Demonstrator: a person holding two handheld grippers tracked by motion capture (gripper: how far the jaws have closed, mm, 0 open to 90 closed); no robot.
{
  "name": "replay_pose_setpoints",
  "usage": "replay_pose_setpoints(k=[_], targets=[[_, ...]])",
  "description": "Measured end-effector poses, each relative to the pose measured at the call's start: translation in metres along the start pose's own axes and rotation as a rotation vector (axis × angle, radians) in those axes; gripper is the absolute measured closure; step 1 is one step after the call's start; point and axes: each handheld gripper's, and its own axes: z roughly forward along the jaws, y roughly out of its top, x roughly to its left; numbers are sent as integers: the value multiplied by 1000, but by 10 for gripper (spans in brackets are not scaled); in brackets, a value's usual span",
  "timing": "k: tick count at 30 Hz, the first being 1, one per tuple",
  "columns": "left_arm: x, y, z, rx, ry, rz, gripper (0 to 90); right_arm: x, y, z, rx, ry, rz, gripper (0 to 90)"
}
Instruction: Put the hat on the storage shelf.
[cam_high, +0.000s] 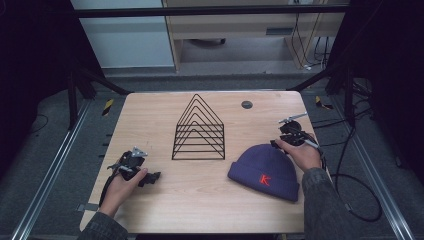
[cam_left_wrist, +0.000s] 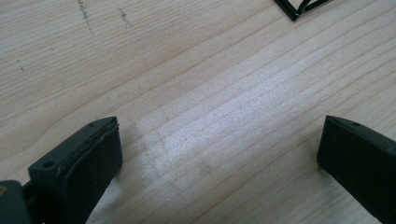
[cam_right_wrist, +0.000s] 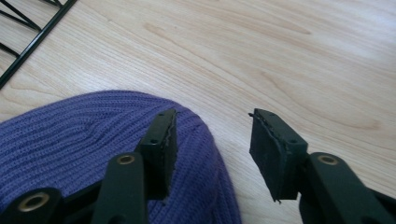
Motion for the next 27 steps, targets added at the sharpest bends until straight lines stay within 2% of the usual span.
replay_pose_setpoints(k=[5, 10, 18, 25, 27], targets=[[0, 0, 0, 0, -1, 0, 0, 0, -2, 11, 30, -10, 14, 502], [0, 0, 0, 0, -2, 1, 0, 1, -5, 24, 53, 7, 51, 472], [0, 0, 0, 0, -2, -1, 0, 7, -6, 31, 91, 14, 35, 479], [0, 0, 0, 0, -2, 0, 0, 9, -8, 33, 94, 33, 34, 578], [0, 0, 0, 0, -2, 0, 0, 10, -8, 32, 95, 42, 21, 643]])
